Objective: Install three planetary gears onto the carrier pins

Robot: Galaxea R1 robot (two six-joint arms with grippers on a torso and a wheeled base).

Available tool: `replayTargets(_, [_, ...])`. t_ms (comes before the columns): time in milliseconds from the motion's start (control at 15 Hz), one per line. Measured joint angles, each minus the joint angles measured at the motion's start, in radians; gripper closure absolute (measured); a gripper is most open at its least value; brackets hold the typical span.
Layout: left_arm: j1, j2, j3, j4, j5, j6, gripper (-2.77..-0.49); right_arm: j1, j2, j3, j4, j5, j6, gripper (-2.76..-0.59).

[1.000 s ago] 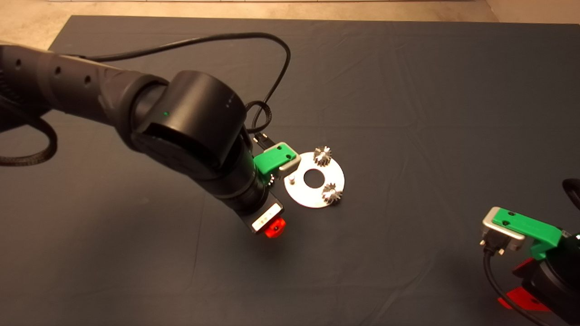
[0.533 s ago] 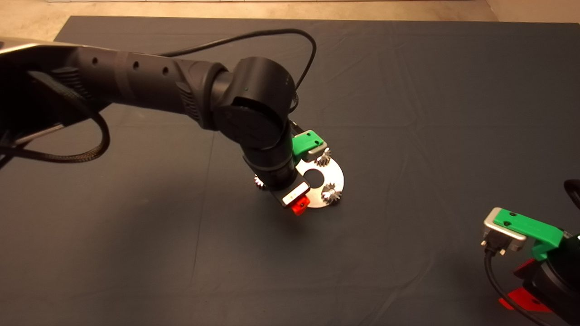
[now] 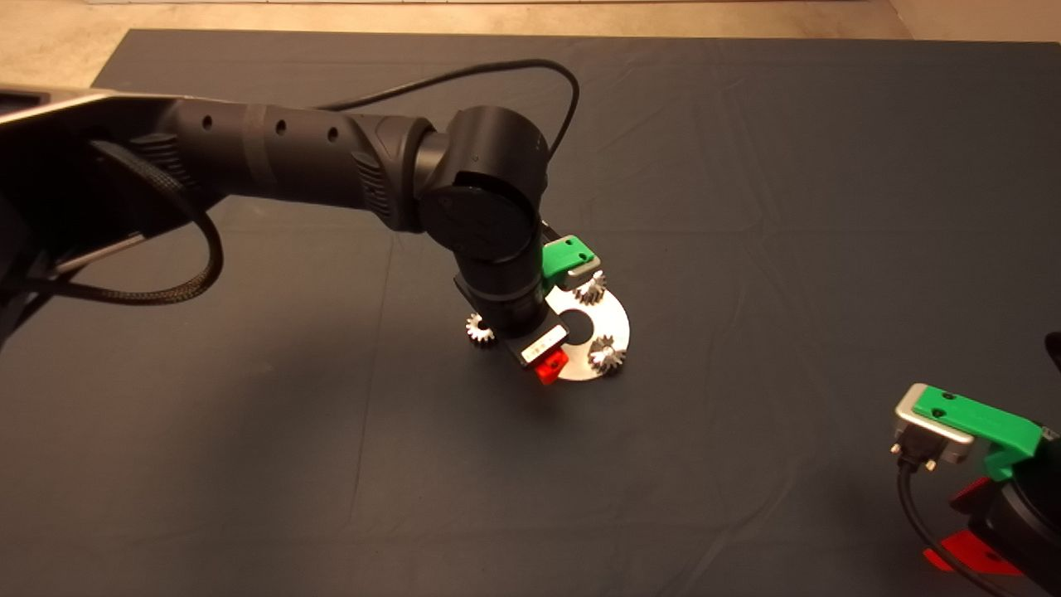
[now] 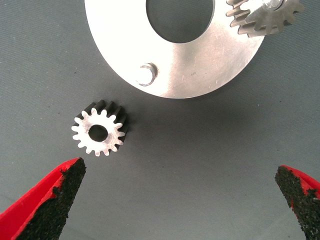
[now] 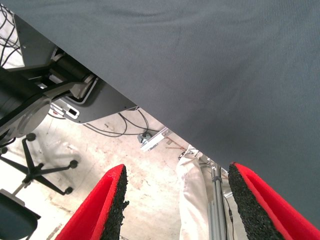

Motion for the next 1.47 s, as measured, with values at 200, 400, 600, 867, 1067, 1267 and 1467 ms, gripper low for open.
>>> replayTargets(200, [0.025,-0.005,-0.009,0.023,0.000,0.031,-2.77,0.000,-0.032,0.001,0.000,0.000,-0.016,-1.47])
replayTargets(400, [0.027,-0.014,-0.021,0.044,0.001,0.058,-2.77,0.000,-0.075,0.001,0.001,0.000,-0.046,-1.47])
replayTargets(600, [0.028,-0.019,-0.032,0.064,0.001,0.079,-2.77,0.000,-0.093,0.001,0.005,0.000,-0.059,-1.47])
replayTargets(867, [0.030,-0.027,-0.045,0.083,0.001,0.101,-2.77,0.013,-0.093,0.001,0.008,0.000,-0.072,-1.47])
replayTargets(1067, [0.030,-0.040,-0.044,0.090,0.001,0.105,-2.77,0.048,-0.074,0.001,0.008,0.000,-0.082,-1.47])
replayTargets(1267, [0.036,-0.070,-0.030,0.093,0.002,0.108,-2.77,0.059,-0.068,0.001,0.007,0.000,-0.086,-1.47])
replayTargets(1467, [0.064,-0.098,-0.001,0.093,0.000,0.109,-2.77,0.059,-0.068,0.001,0.007,0.001,-0.087,-1.47])
